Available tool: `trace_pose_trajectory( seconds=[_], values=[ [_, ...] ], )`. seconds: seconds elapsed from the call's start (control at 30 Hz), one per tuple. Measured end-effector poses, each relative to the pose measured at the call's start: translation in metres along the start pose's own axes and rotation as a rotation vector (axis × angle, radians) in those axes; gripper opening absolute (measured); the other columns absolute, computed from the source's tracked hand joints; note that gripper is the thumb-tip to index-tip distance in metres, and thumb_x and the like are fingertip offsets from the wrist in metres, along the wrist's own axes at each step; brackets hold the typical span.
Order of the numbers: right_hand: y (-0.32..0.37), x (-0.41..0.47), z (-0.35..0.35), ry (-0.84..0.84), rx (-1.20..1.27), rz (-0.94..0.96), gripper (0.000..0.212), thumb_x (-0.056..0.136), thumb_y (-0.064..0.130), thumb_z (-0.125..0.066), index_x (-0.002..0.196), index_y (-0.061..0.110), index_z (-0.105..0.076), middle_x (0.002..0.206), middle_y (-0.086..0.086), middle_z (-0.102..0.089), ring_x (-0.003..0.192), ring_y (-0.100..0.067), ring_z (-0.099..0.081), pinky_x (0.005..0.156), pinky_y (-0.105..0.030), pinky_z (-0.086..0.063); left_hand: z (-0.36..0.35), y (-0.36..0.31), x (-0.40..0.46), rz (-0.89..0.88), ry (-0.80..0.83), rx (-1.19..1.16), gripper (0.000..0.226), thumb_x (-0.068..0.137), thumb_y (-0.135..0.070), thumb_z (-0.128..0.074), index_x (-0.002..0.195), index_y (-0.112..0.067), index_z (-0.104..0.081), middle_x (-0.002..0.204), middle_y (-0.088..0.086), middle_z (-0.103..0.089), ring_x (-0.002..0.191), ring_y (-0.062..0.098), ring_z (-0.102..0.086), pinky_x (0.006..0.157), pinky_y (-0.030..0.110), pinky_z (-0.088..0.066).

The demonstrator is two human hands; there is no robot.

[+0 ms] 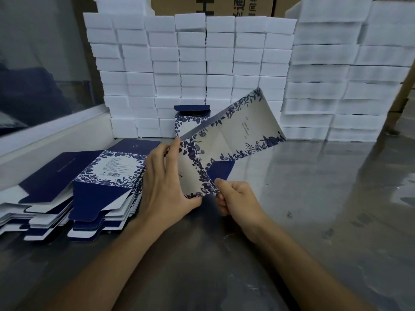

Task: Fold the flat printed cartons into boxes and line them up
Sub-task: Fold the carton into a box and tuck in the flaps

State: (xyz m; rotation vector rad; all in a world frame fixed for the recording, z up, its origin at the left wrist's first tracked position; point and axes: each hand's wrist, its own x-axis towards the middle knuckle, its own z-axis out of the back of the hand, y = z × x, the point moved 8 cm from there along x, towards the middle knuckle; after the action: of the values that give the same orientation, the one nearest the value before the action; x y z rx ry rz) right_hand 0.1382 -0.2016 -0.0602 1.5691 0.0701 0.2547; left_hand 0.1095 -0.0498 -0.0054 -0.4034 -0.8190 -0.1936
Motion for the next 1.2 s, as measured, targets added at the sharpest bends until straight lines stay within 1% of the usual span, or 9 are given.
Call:
trace_pose_trajectory(
  seconds=[0.2, 0.33, 0.43, 0.63, 0.87, 0.93, 1.0, 1.1, 1.2],
  values=[
    [-0.006, 0.001, 0.020, -0.182, 0.143, -0.046, 0.062, 0.105, 0.038, -0.048, 0.046, 0.026, -0.035, 0.048, 0.006, -0.032, 0.043, -0.010, -0.027, 0.042, -0.019, -0.029, -0.003, -0.001, 0.000, -0.027, 0.011, -0.082, 0.132, 0.044, -0.042, -0.091, 0.150, -0.020, -0.015, 0.145, 0.005, -0.024, 0.136, 0.028, -0.027, 0.100, 0.049, -0.045],
    [-0.008, 0.003, 0.034, -0.261, 0.157, -0.053, 0.064, 0.103, 0.022, -0.047, 0.041, 0.025, -0.031, 0.047, 0.005, -0.027, 0.042, -0.013, -0.021, 0.038, -0.020, -0.025, -0.005, -0.001, -0.001, -0.057, 0.016, -0.139, 0.135, 0.044, -0.046, -0.090, 0.152, -0.024, -0.011, 0.147, 0.001, -0.022, 0.139, 0.026, -0.025, 0.093, 0.038, -0.042],
    [-0.008, 0.004, 0.036, -0.267, 0.141, -0.059, 0.059, 0.096, 0.011, -0.045, 0.041, 0.026, -0.028, 0.046, 0.005, -0.024, 0.042, -0.012, -0.017, 0.037, -0.020, -0.022, -0.003, -0.001, -0.002, -0.056, 0.004, -0.159, 0.136, 0.043, -0.047, -0.091, 0.151, -0.024, -0.012, 0.147, 0.000, -0.022, 0.139, 0.026, -0.027, 0.092, 0.040, -0.044],
    [-0.010, 0.000, 0.045, -0.390, 0.234, -0.079, 0.063, 0.103, 0.031, -0.047, 0.044, 0.027, -0.027, 0.045, 0.005, -0.025, 0.039, -0.011, -0.019, 0.037, -0.020, -0.021, -0.001, -0.006, -0.002, -0.075, 0.015, -0.203, 0.130, 0.046, -0.052, -0.085, 0.150, -0.022, -0.013, 0.146, 0.000, -0.024, 0.138, 0.026, -0.028, 0.098, 0.040, -0.041],
    [-0.006, 0.000, 0.060, -0.500, 0.194, -0.039, 0.049, 0.101, 0.021, -0.044, 0.055, 0.021, -0.027, 0.046, 0.003, -0.027, 0.043, -0.014, -0.020, 0.040, -0.023, -0.020, 0.001, -0.009, -0.002, -0.091, 0.024, -0.237, 0.133, 0.046, -0.058, -0.086, 0.150, -0.019, -0.013, 0.146, -0.002, -0.023, 0.138, 0.022, -0.028, 0.104, 0.036, -0.034],
    [-0.002, 0.000, 0.059, -0.500, 0.088, 0.046, 0.054, 0.104, 0.034, -0.046, 0.055, 0.014, -0.034, 0.049, -0.001, -0.035, 0.046, -0.014, -0.031, 0.045, -0.024, -0.029, 0.000, -0.010, -0.002, -0.092, 0.026, -0.244, 0.133, 0.046, -0.067, -0.079, 0.151, -0.018, -0.014, 0.145, -0.002, -0.023, 0.138, 0.022, -0.027, 0.108, 0.036, -0.032],
    [0.003, 0.001, 0.052, -0.452, 0.034, 0.100, 0.062, 0.099, 0.053, -0.047, 0.069, -0.001, -0.051, 0.063, -0.011, -0.054, 0.057, -0.013, -0.051, 0.060, -0.026, -0.043, -0.003, -0.009, -0.002, -0.069, 0.034, -0.265, 0.134, 0.046, -0.074, -0.077, 0.151, -0.021, -0.014, 0.144, -0.003, -0.024, 0.137, 0.018, -0.027, 0.109, 0.035, -0.030],
    [0.000, 0.005, 0.042, -0.387, 0.099, 0.051, 0.065, 0.073, 0.076, -0.051, 0.096, 0.017, -0.066, 0.093, 0.002, -0.074, 0.087, -0.009, -0.070, 0.087, -0.040, -0.055, -0.008, -0.004, -0.003, -0.010, 0.031, -0.348, 0.124, 0.050, -0.077, -0.075, 0.149, -0.027, -0.020, 0.137, -0.011, -0.027, 0.133, 0.009, -0.031, 0.107, 0.028, -0.030],
    [0.000, 0.006, 0.035, -0.335, 0.202, 0.034, 0.069, 0.065, 0.078, -0.057, 0.107, 0.024, -0.062, 0.106, 0.003, -0.074, 0.099, -0.014, -0.071, 0.095, -0.051, -0.055, -0.015, 0.007, -0.003, 0.120, 0.040, -0.525, 0.108, 0.055, -0.072, -0.076, 0.144, -0.032, -0.030, 0.131, -0.015, -0.035, 0.128, 0.005, -0.040, 0.106, 0.030, -0.039]
  ],
)
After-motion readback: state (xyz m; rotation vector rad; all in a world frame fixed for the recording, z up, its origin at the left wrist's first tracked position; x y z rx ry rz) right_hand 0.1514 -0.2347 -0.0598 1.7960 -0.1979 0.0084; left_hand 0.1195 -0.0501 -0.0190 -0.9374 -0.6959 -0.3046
